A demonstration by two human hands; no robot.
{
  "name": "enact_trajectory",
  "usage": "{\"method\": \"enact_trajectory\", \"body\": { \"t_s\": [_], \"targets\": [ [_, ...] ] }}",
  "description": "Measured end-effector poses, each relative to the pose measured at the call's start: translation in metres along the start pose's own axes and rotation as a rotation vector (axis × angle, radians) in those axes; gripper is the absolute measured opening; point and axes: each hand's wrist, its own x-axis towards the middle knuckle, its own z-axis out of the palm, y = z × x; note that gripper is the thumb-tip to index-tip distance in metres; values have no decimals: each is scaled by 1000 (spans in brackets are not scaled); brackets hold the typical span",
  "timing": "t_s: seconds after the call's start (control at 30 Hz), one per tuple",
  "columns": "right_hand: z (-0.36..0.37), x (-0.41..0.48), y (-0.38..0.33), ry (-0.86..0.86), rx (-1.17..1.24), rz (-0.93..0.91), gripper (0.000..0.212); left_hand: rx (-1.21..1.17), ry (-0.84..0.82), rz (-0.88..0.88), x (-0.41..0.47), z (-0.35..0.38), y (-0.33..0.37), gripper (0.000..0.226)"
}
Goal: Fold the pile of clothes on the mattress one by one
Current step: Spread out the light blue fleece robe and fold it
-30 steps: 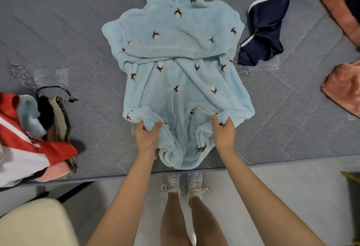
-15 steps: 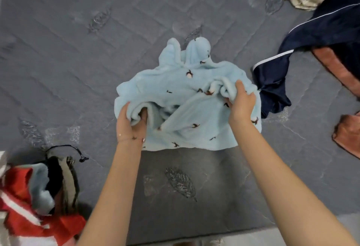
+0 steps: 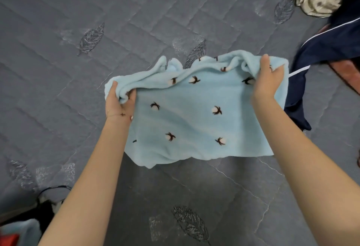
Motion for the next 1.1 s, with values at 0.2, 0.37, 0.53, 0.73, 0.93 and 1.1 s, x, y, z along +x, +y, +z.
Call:
{"method": "enact_trajectory", "body": {
  "t_s": [0.2,0.37,0.53,0.73,0.93,1.1],
  "targets": [
    [15,15,28,-212,-338,144,50,560,94,62,33,2,-25,41],
    [20,8,64,-406,-842,-401,72,1828,-354,610,29,-29,-70,63],
    [25,13,106,-655,-1313,-285,70,2427,-356,577,42,-54,-94,62],
    [36,26,128,-674,-1483,-269,73,2524,-238,711,64,-67,-116,60],
    [42,31,125,-709,-1525,-250,74,2557,-251,655,67,-63,-116,61],
    [14,22,94,-579,-1285,-376,74,2291,-101,605,39,-71,-90,69]
  ]
}}
